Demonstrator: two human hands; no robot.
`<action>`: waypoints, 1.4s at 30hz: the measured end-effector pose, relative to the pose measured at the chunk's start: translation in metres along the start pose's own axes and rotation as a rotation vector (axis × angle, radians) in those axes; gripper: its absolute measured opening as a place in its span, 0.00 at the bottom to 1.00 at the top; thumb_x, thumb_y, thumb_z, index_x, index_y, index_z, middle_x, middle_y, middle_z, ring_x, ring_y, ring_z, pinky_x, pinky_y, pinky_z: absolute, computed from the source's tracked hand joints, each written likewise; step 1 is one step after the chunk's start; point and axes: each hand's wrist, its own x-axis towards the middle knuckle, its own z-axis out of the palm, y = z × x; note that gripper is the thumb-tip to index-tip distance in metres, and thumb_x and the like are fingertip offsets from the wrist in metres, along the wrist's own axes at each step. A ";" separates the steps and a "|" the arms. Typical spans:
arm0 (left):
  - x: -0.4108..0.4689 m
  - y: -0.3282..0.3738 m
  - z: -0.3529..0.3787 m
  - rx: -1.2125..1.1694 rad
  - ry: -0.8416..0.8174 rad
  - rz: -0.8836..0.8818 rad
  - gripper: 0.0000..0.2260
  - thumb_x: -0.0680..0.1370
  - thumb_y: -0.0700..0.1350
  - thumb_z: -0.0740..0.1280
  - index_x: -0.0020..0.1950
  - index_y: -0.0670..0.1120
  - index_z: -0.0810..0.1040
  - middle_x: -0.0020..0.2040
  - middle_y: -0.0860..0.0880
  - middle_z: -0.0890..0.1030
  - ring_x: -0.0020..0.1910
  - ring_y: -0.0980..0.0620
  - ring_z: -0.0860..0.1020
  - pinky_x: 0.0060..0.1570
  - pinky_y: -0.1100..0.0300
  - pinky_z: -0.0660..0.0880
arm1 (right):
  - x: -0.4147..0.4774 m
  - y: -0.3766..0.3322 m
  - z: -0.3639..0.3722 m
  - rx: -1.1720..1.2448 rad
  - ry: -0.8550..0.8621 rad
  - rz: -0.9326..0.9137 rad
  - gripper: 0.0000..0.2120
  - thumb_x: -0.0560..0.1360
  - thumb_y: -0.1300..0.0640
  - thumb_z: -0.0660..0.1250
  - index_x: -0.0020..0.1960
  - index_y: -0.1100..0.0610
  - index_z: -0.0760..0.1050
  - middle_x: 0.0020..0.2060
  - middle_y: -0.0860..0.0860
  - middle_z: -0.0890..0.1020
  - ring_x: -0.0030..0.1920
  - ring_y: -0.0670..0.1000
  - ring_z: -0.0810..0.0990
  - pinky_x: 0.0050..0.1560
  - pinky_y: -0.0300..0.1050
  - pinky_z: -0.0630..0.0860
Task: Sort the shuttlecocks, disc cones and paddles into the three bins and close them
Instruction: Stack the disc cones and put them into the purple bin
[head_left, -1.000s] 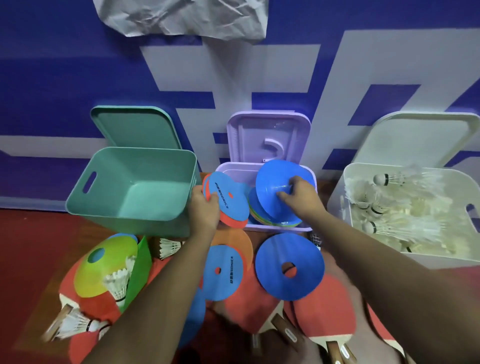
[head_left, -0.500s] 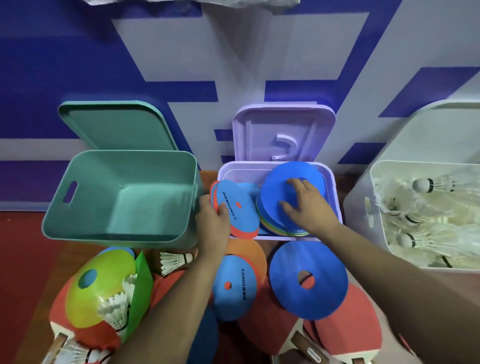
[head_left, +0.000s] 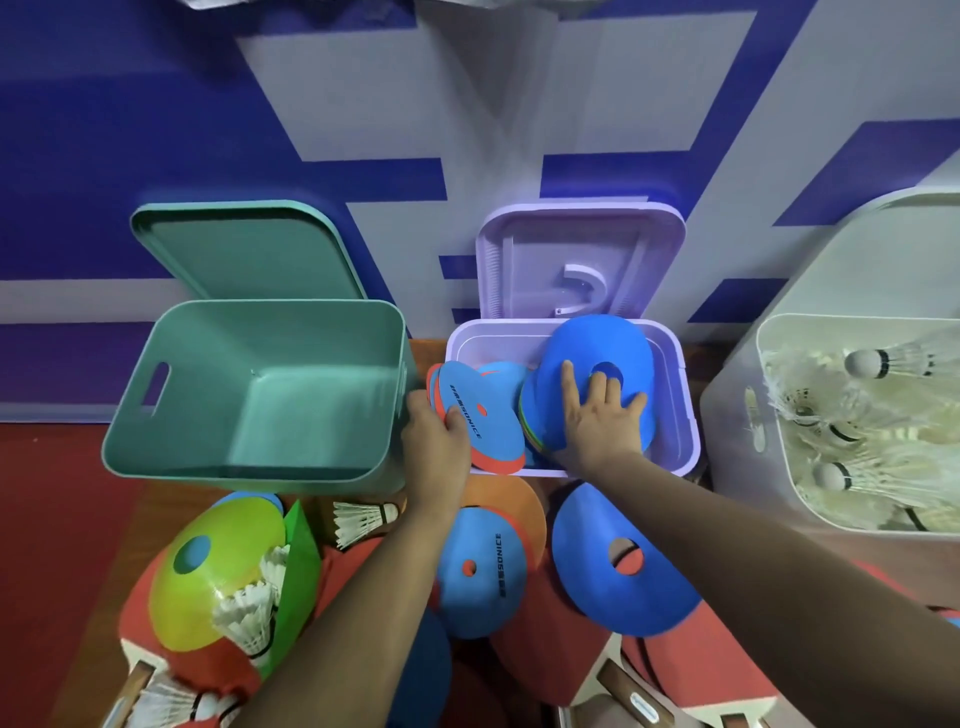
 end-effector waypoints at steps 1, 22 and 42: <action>0.000 0.001 -0.001 0.002 -0.003 -0.002 0.06 0.78 0.42 0.62 0.52 0.41 0.69 0.48 0.41 0.81 0.47 0.39 0.78 0.41 0.56 0.72 | 0.000 0.000 0.000 -0.003 0.012 0.001 0.55 0.68 0.32 0.64 0.77 0.54 0.33 0.67 0.61 0.61 0.65 0.62 0.62 0.65 0.69 0.61; 0.007 0.022 0.009 0.037 0.037 0.074 0.08 0.78 0.38 0.61 0.56 0.39 0.72 0.50 0.39 0.80 0.49 0.39 0.77 0.43 0.58 0.68 | -0.029 0.049 -0.010 0.225 0.269 -0.264 0.40 0.66 0.40 0.65 0.76 0.49 0.60 0.62 0.64 0.68 0.66 0.66 0.66 0.68 0.65 0.62; 0.021 0.025 0.014 0.268 -0.116 0.059 0.09 0.79 0.37 0.59 0.58 0.36 0.68 0.54 0.34 0.79 0.51 0.34 0.78 0.40 0.53 0.70 | 0.003 0.008 -0.002 0.119 -0.182 -0.028 0.56 0.66 0.29 0.65 0.78 0.54 0.38 0.76 0.64 0.44 0.76 0.65 0.39 0.72 0.69 0.42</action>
